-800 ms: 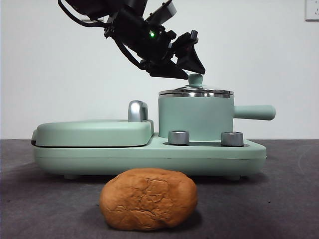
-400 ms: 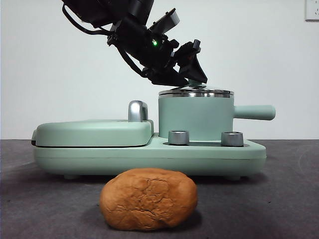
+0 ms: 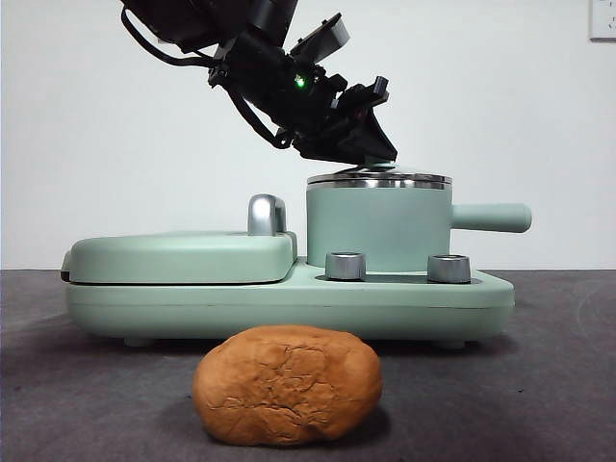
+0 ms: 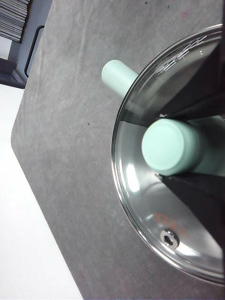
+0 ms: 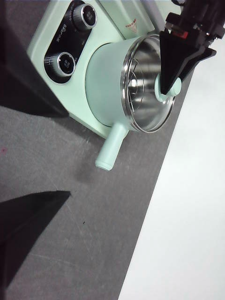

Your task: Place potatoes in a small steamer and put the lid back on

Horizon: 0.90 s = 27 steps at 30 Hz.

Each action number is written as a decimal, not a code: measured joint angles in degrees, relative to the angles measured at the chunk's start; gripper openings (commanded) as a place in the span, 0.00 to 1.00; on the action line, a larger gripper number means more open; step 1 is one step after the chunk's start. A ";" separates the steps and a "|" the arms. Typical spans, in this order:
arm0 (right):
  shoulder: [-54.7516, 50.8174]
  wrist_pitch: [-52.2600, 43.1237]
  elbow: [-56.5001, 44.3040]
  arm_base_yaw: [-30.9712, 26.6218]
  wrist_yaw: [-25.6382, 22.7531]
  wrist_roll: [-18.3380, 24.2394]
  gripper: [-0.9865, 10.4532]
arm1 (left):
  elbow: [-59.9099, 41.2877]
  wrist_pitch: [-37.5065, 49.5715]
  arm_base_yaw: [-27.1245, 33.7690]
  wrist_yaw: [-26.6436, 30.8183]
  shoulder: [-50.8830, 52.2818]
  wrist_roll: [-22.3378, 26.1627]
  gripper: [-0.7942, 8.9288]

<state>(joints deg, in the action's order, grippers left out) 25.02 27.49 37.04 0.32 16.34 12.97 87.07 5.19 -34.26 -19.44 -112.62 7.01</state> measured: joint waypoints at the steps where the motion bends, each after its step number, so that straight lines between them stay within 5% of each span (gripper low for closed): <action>1: 0.00 0.00 0.00 0.00 -0.02 0.00 0.30 | 0.00 0.00 0.00 0.00 0.00 0.24 0.09; 27: 0.00 0.04 0.00 0.00 0.00 0.00 0.30 | -0.02 0.68 0.00 0.04 4.57 2.43 0.09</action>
<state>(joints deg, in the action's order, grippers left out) 25.02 27.53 37.04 0.32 16.34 12.97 87.05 5.87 -34.26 -19.40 -108.05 9.43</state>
